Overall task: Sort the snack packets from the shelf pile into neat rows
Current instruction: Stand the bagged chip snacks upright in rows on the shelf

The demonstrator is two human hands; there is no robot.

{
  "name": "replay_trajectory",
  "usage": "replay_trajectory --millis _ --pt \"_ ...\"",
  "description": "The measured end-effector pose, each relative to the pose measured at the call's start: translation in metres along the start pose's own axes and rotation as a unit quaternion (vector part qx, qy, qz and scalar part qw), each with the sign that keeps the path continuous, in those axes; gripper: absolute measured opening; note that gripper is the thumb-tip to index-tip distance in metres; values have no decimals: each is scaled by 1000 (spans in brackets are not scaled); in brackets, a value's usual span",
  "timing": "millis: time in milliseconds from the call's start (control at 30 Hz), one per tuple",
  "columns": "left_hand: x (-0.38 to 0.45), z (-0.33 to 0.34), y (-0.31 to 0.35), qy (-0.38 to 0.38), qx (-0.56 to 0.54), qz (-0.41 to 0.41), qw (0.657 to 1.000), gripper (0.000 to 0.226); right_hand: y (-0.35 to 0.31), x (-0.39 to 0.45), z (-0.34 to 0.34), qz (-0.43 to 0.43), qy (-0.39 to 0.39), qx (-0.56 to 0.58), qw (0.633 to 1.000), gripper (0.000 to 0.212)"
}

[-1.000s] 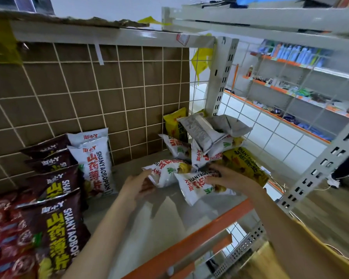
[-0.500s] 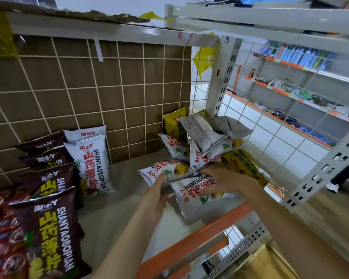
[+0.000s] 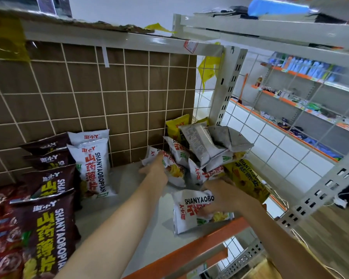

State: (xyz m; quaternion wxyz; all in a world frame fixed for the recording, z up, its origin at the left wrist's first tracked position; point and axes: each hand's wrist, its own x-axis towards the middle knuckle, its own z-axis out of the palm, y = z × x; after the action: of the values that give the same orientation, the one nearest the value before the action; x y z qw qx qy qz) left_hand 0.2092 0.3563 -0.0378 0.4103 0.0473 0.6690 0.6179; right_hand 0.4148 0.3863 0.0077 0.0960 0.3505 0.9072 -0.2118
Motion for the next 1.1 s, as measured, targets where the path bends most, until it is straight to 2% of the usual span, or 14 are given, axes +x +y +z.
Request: replay_trajectory --millis 33,133,200,267,367,433,533,600,700,767,833,900,1100 --pt "6 0 0 -16 -6 -10 1000 60 -4 -3 0 -3 14 -25 1000 53" --pt "17 -5 -1 56 -43 -20 997 53 -9 -6 2 -21 75 -79 994 55" --pt "9 -18 -4 42 -97 -19 994 52 -8 -8 3 -9 84 -21 996 59" --pt "-27 -39 -1 22 -129 44 990 44 -9 -9 4 6 86 95 992 55" --pt "-66 -75 -3 -8 -116 143 983 30 -19 -8 10 -2 93 324 942 50" --pt "-80 -102 -1 19 -80 195 977 19 -35 -4 15 -29 98 430 897 37" --pt "-84 -137 -6 70 -12 240 968 23 -69 7 33 -63 109 511 850 21" --pt "-82 -152 -8 109 24 252 961 25 -95 14 51 -76 112 552 823 25" --pt "-79 -159 -8 136 45 276 950 23 -126 22 75 -92 118 579 801 36" --pt "-73 -159 -5 148 49 276 949 26 -139 26 87 -97 116 584 797 39" --pt "-61 -158 -3 156 4 252 955 21 -149 29 96 -97 111 576 804 38" --pt "-51 -159 -3 148 -26 217 964 28 -154 31 104 -96 100 573 807 38" --pt "-70 -160 6 61 -144 144 977 33 -162 37 112 -104 92 555 820 44"
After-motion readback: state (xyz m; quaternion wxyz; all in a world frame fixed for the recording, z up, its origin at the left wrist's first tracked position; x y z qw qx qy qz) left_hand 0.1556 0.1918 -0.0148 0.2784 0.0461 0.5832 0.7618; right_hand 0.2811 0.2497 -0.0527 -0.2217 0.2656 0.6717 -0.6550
